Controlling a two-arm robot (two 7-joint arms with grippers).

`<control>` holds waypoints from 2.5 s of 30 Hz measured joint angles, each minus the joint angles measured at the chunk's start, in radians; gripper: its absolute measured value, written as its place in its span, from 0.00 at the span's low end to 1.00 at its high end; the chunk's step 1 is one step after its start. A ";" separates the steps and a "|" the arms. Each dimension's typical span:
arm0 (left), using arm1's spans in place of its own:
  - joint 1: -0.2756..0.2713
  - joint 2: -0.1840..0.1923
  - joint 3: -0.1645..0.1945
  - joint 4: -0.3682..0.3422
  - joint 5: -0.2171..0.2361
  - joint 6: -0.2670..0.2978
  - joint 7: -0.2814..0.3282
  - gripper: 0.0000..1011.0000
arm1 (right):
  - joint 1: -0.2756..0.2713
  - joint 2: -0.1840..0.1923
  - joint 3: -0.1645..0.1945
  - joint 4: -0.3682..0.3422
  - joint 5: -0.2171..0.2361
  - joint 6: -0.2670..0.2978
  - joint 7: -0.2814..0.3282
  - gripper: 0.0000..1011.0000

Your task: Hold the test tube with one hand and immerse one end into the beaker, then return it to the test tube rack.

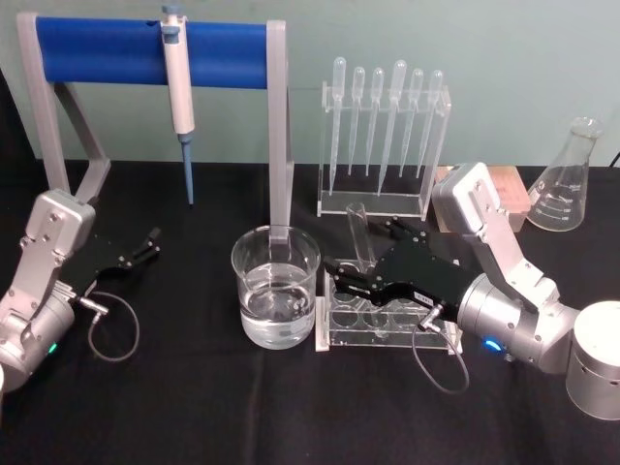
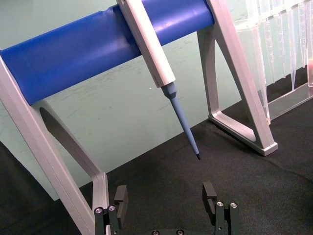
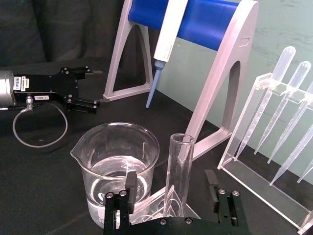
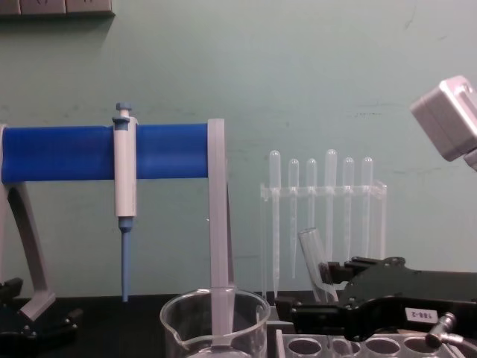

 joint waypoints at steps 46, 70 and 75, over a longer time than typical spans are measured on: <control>0.000 0.000 0.000 0.000 0.000 0.000 0.000 0.99 | -0.117 -0.078 0.181 -0.152 0.066 -0.012 -0.025 0.23; 0.000 0.000 0.000 0.000 0.000 0.000 0.000 0.99 | -0.118 -0.079 0.182 -0.154 0.069 -0.009 -0.028 0.23; 0.000 0.000 0.000 0.000 0.000 0.000 0.000 0.99 | -0.118 -0.079 0.182 -0.154 0.069 -0.009 -0.028 0.23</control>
